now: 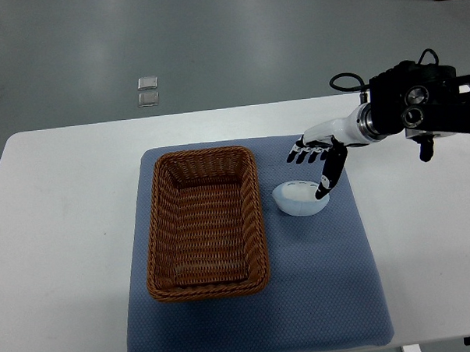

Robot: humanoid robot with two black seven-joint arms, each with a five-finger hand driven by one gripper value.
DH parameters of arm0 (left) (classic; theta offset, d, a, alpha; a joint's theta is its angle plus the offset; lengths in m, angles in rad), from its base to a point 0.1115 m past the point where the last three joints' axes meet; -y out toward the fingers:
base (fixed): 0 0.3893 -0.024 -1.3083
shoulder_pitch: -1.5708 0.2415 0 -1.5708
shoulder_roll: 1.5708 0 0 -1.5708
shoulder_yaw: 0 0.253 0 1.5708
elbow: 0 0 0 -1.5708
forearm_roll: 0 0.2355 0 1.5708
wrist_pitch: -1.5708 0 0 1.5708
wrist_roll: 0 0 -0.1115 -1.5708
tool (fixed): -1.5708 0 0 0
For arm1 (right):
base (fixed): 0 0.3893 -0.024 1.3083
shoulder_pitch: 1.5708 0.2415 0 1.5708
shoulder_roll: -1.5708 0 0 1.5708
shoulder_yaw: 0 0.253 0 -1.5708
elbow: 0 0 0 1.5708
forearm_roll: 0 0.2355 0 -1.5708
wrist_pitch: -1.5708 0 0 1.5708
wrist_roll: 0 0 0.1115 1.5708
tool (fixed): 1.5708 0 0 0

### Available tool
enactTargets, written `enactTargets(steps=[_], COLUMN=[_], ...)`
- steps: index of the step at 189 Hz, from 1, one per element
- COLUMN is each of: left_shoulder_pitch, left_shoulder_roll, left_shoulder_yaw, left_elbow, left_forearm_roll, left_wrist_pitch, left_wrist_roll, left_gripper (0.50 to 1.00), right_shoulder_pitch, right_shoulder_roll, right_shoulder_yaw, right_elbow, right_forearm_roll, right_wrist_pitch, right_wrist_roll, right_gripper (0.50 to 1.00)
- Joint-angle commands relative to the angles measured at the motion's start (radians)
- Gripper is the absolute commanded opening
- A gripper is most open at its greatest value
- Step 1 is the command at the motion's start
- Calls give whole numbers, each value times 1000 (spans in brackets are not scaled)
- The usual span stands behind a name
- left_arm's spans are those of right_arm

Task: Place blue toy in brown basket
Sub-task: 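Lower the right hand onto the white-blue toy and close fingers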

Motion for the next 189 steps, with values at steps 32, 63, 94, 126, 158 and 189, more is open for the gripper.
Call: enactTargets(steps=[32,63,94,126,158,189], left_shoulder_pitch=[0,0,0,0,0,0], left_shoulder_roll=[0,0,0,0,0,0], left_shoulder_yaw=[2,4,4,4,4,4], left_elbow=[2,2,3,2,2,3], left_forearm_roll=[0,0,0,0,0,0], left_wrist_pitch=[0,0,0,0,2,2], left_wrist_roll=[0,0,0,0,2,0], left_gripper=[1000,1000,1000,1000,1000,1000], right_shoulder_pitch=[-79,-119,-144,-151,-159,-151], right_shoulder_roll=[69,111,122,135,137,122], right_shoulder_yaw=[23,26,26,27,26,27], right_elbow=[-71,-130,-143,-154,-157,-157], right_forearm_roll=[-74,-129,-153,-163,-195,-216], right_wrist_pitch=[-6,-30,-28,-28,-26,-17], right_wrist_roll=[20,24,32,33,50,64], right_gripper=[905,903,901,860,588,500])
